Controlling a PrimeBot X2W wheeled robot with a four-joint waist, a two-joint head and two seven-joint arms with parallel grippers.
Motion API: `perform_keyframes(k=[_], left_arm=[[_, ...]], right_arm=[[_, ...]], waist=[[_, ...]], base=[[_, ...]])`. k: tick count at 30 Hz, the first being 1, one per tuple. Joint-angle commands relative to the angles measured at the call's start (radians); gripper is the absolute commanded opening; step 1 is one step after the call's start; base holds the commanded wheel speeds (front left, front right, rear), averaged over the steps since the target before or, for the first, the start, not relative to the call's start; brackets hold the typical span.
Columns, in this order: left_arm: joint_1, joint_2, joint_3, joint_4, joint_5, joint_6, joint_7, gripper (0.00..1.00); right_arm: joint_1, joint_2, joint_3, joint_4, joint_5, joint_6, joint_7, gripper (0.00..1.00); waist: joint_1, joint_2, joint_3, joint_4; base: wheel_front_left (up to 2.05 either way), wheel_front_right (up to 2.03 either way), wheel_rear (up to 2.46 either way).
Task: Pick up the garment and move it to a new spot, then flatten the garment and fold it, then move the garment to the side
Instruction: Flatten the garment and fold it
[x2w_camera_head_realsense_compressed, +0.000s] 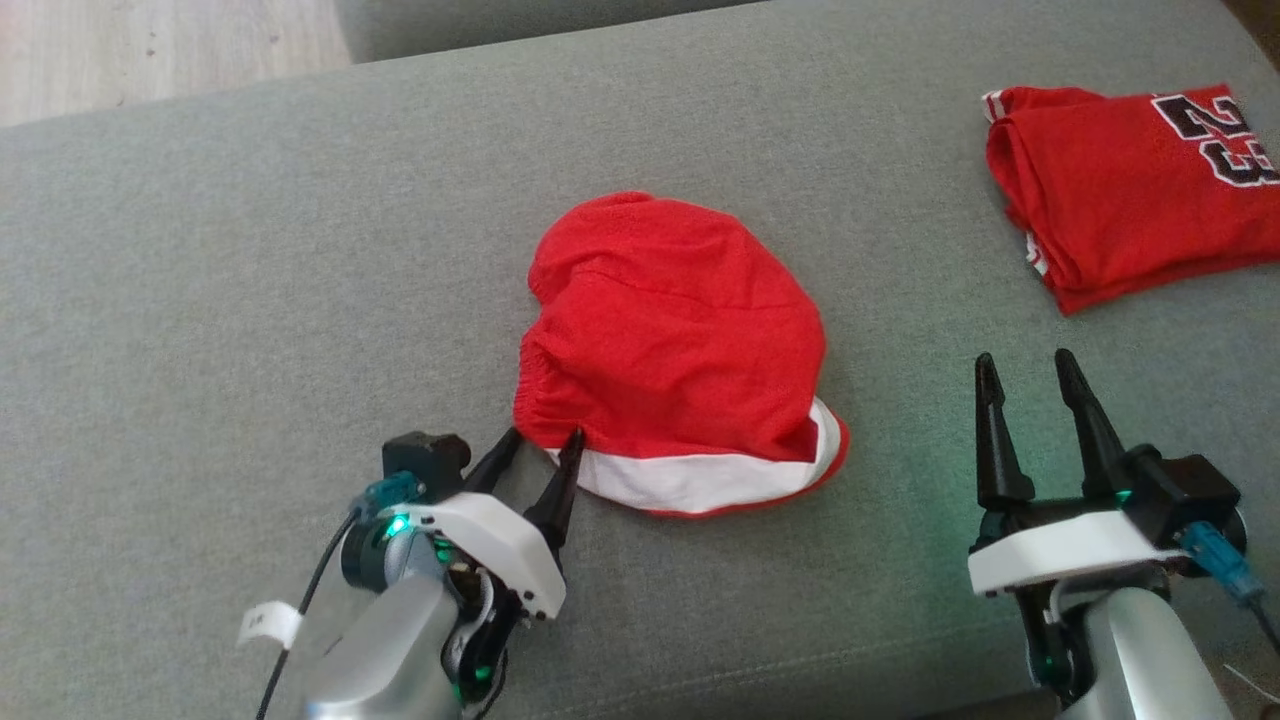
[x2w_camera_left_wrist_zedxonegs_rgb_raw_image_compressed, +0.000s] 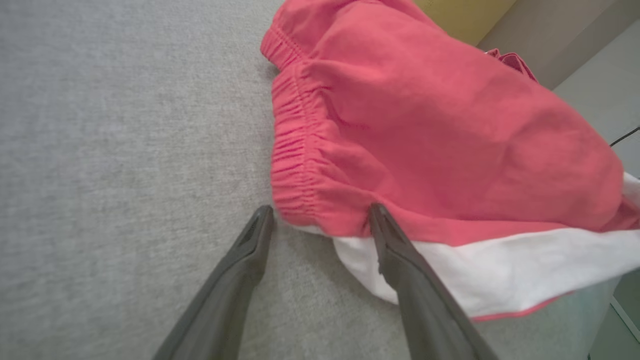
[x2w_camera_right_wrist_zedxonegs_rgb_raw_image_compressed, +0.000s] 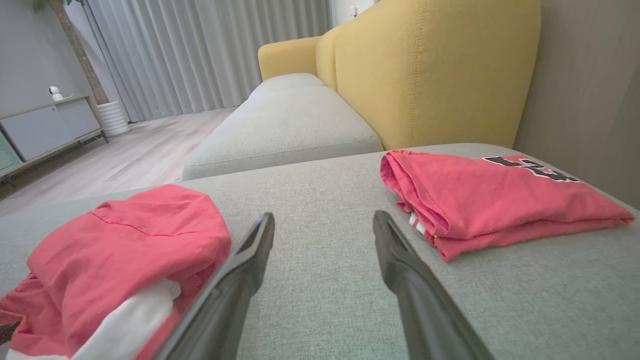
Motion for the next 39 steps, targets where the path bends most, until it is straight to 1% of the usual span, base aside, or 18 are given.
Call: perform_keyframes(k=[1,2,3,6,9,15,21,31,37,39], left_arm=[[-0.042,0.004,0.032,-0.016,0.009,-0.006,-0.012,0.92],[-0.047,0.002,0.032,-0.014,0.011,-0.009,-0.012,0.45],[-0.051,0.000,0.033,-0.015,0.014,-0.011,-0.012,0.00],[-0.057,-0.002,0.055,-0.040,0.032,-0.003,-0.012,0.00],[-0.053,-0.003,0.092,-0.079,0.058,0.015,-0.012,0.00],[-0.022,0.005,0.212,-0.164,0.109,0.053,-0.012,0.00],[0.033,0.016,0.319,-0.192,0.135,0.077,-0.012,0.00],[0.122,0.010,0.405,-0.177,0.168,0.092,-0.012,0.00],[0.159,0.005,0.434,-0.176,0.182,0.087,-0.012,0.00],[0.166,0.003,0.440,-0.183,0.184,0.081,-0.012,0.48]], right_arm=[[-0.024,-0.003,0.022,-0.035,-0.006,0.007,-0.011,1.00],[-0.024,-0.003,0.022,-0.035,-0.005,0.007,-0.011,1.00],[-0.025,-0.003,0.021,-0.034,-0.005,0.007,-0.011,1.00],[-0.026,-0.003,0.017,-0.031,-0.004,0.007,-0.011,1.00],[-0.023,-0.003,0.007,-0.030,-0.005,0.007,-0.011,1.00],[-0.018,-0.003,-0.003,-0.030,-0.006,0.007,-0.011,1.00],[-0.013,-0.003,-0.004,-0.025,-0.006,0.007,-0.011,1.00],[-0.003,-0.003,-0.004,-0.021,-0.013,0.007,-0.011,1.00],[0.005,-0.003,0.000,-0.017,-0.014,0.007,-0.011,1.00],[0.009,-0.003,0.001,-0.015,-0.015,0.007,-0.011,1.00]], waist=[[0.0000,0.0000,0.002,-0.002],[0.0000,0.0000,0.003,-0.004],[0.0000,0.0000,0.003,-0.004],[0.0000,0.0000,0.000,-0.001],[0.0000,0.0000,-0.007,0.011],[0.0000,0.0000,-0.028,0.052],[0.0000,0.0000,-0.045,0.087],[0.0000,0.0000,-0.058,0.118],[0.0000,0.0000,-0.069,0.120],[0.0000,0.0000,-0.074,0.121]], base=[[0.00,0.00,0.00],[0.00,0.00,0.00],[0.00,0.00,0.00],[0.00,0.00,0.00],[0.00,0.00,0.00],[0.00,0.00,0.00],[0.00,0.00,0.00],[0.00,0.00,0.00],[0.00,0.00,0.00],[0.00,0.00,0.00]])
